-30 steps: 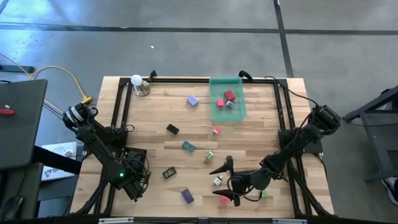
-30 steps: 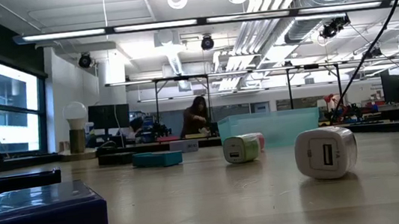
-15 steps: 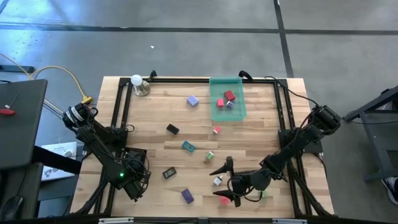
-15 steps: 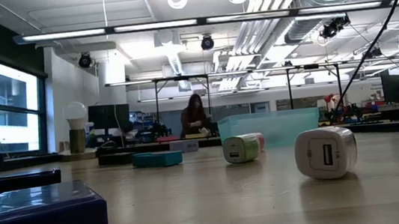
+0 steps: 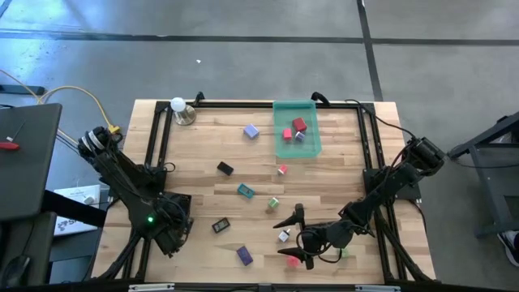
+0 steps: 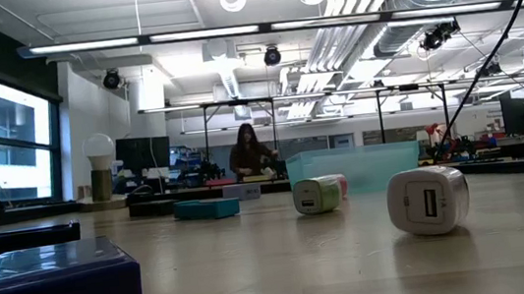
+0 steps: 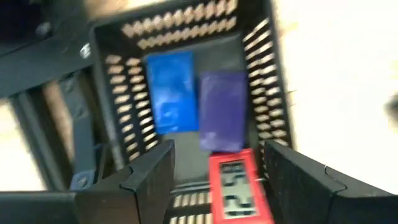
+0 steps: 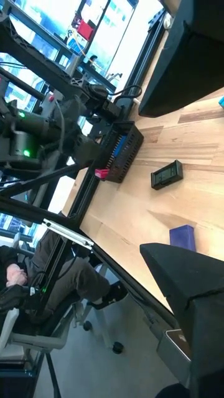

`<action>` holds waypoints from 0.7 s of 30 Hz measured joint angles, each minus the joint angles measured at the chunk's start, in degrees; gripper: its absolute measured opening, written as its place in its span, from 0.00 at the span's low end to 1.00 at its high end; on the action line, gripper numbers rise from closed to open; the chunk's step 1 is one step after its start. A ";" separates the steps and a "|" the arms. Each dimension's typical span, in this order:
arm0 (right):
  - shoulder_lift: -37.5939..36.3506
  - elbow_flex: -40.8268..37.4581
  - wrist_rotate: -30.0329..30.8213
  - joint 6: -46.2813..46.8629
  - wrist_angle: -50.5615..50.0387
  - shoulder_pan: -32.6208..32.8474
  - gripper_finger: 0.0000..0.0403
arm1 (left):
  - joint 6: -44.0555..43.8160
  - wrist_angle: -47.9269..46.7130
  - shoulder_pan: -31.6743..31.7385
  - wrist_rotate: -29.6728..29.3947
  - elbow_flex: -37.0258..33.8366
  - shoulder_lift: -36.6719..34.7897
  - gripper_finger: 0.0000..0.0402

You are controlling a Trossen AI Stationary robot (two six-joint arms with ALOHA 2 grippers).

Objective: Pick & Place Office items
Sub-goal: Put the top green charger adapter into the green bin

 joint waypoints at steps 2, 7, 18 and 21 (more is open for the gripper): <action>0.00 0.00 0.00 -0.02 -0.02 0.00 0.84 | -0.05 0.08 0.00 -3.97 0.04 -2.29 0.59; 0.00 0.00 0.00 0.00 -0.02 0.00 0.84 | 1.37 2.21 0.00 -17.76 0.07 -7.64 0.59; 0.00 0.00 -0.02 0.00 -0.07 0.02 0.84 | 39.60 26.70 3.19 -46.77 0.07 -10.49 0.59; 0.00 0.00 -0.02 0.00 -0.09 0.02 0.84 | 50.77 35.17 5.11 -47.46 0.09 -9.48 0.59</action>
